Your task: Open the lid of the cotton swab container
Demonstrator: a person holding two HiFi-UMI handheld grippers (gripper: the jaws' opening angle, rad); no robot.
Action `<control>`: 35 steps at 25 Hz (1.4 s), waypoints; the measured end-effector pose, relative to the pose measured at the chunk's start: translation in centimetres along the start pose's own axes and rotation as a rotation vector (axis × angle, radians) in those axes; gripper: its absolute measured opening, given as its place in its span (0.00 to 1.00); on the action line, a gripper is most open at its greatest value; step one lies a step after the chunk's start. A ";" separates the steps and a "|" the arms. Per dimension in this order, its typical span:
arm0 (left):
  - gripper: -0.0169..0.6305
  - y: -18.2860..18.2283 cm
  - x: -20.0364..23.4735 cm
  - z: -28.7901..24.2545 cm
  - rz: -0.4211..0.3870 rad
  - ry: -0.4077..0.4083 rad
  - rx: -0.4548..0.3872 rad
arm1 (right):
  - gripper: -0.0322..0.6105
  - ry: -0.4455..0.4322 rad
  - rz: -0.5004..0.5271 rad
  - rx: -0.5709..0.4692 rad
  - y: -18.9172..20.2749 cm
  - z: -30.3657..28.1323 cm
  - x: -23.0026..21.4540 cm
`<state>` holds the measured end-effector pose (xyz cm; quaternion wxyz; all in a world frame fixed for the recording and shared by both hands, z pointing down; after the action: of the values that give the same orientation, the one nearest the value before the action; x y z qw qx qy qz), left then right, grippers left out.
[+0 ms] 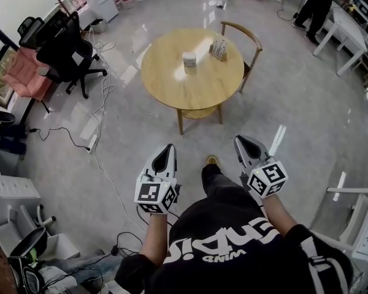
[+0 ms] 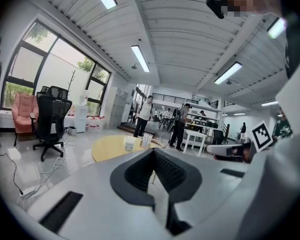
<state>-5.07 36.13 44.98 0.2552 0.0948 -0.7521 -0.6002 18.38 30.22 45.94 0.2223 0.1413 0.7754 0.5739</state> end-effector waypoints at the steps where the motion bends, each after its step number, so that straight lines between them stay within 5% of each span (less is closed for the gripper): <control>1: 0.04 -0.2 0.4 -0.4 -0.001 0.000 0.000 | 0.05 -0.001 0.000 0.001 -0.1 -0.5 -0.1; 35: 0.04 -6.8 7.9 -15.5 0.006 -0.110 -0.019 | 0.05 -0.105 0.005 0.011 -7.7 -17.1 -8.9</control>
<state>-5.18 17.53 42.93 0.2162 0.0567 -0.7595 -0.6108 17.68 9.54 44.43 0.2604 0.1743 0.7656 0.5619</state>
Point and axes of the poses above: the fingertips, and each gripper's own axes: z backward along the fingers, x to its left, y out of its underside, the point moved 4 cm from there along z, backward along the fingers, and after that the axes turned 13 degrees about y, right-handed, at the moved point
